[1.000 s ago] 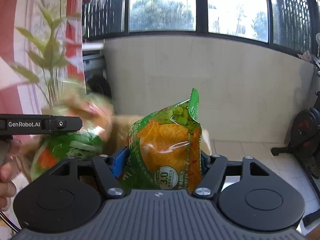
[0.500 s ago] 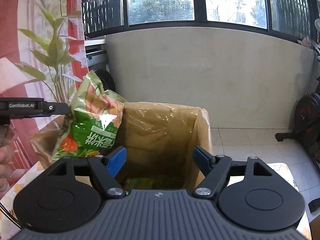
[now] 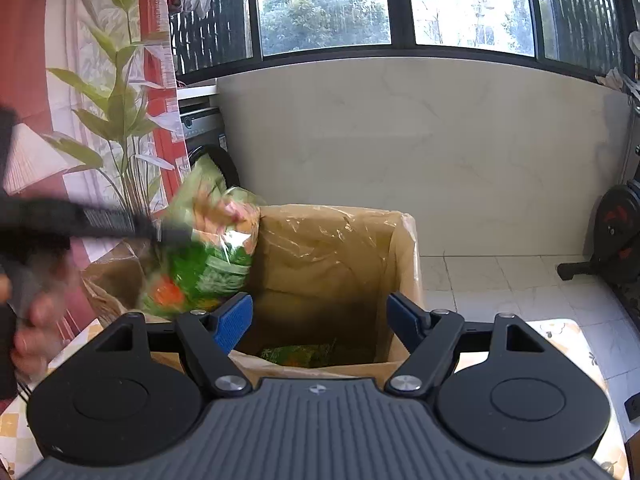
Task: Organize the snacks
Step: 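Lift both bags over the cardboard box and open both tools to drop them, then grasp the orange bread package with the left tool while the right tool grasps the yellow bag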
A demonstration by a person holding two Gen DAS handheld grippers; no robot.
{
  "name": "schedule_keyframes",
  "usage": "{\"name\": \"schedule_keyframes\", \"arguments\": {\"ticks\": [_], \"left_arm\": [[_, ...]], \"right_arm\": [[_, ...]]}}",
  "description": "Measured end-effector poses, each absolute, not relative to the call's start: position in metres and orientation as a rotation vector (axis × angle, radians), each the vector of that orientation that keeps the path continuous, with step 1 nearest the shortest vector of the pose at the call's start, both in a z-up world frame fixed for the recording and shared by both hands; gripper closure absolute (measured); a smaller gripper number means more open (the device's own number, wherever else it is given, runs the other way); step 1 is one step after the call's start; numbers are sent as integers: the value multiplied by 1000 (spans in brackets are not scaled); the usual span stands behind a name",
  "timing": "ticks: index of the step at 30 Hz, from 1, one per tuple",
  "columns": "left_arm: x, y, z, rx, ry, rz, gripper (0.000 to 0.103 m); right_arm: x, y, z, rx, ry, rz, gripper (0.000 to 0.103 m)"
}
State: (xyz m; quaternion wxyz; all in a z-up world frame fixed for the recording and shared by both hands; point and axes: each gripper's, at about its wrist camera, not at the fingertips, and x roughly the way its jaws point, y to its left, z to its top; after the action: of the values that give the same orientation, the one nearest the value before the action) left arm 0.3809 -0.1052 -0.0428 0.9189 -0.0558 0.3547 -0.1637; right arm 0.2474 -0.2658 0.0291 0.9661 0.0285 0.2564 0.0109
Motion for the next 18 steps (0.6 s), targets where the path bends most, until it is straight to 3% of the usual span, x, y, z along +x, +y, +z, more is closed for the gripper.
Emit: {"name": "schedule_keyframes", "arguments": {"ticks": [5,7,9,18], "left_arm": [[371,-95,-39,-121,676,-323,76],[361,-94,-25,-98,616,-338,63],[352,-88,-12,-78,563,-342,58],[296,-64,-5,-27,482,-349,57]], "right_arm": [[248,-266,30,51,535,26,26],[246,-265,32,55,532,37,26],[241,-264,34,61,526,51,26],[195,-262,23,89,534,127,26]]}}
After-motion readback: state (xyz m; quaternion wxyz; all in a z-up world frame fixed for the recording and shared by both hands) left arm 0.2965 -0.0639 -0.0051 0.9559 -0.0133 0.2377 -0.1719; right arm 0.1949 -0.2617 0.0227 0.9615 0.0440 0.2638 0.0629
